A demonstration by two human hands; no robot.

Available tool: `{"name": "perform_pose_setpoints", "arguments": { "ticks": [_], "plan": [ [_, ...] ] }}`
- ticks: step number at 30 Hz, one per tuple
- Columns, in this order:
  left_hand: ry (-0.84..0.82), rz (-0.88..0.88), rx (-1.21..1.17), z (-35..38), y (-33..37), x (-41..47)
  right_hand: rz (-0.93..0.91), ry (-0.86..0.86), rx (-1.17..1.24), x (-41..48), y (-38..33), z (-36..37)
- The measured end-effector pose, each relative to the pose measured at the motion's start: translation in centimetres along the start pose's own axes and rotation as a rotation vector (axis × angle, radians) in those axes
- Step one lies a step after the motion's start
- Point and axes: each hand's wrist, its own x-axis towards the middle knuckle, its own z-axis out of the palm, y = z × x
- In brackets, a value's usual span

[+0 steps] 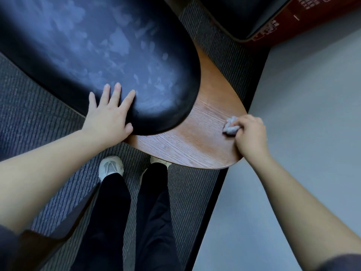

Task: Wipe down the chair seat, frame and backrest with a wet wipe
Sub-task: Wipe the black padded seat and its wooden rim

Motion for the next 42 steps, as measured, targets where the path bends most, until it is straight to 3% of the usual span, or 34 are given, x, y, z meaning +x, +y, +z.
{"name": "perform_pose_setpoints", "arguments": {
  "ticks": [3,9,15,22,29,36,42],
  "plan": [
    [0.025,-0.02,-0.015,0.6,0.3,-0.2,0.13,0.042,-0.007,6.7,-1.4,2.8],
    [0.088,-0.015,-0.013,1.8,-0.1,-0.3,-0.283,0.064,-0.095,8.7,-3.1,6.8],
    [0.152,-0.027,0.003,2.9,0.4,-0.2,-0.288,-0.075,-0.077,13.0,-1.9,5.3],
    [0.105,-0.027,-0.044,1.8,0.0,-0.3,-0.326,-0.032,0.0,0.9,-5.0,6.9],
    [0.152,0.114,-0.016,1.4,-5.1,-1.0,-0.483,-0.147,0.168,-7.4,-11.2,11.3],
    [0.201,0.126,0.13,0.7,-12.0,-1.8,-0.478,-0.045,0.282,-8.0,-20.0,17.8],
    [0.239,0.154,0.137,0.7,-13.6,-1.8,-0.492,0.007,0.316,-7.3,-23.5,19.4]
  ]
}}
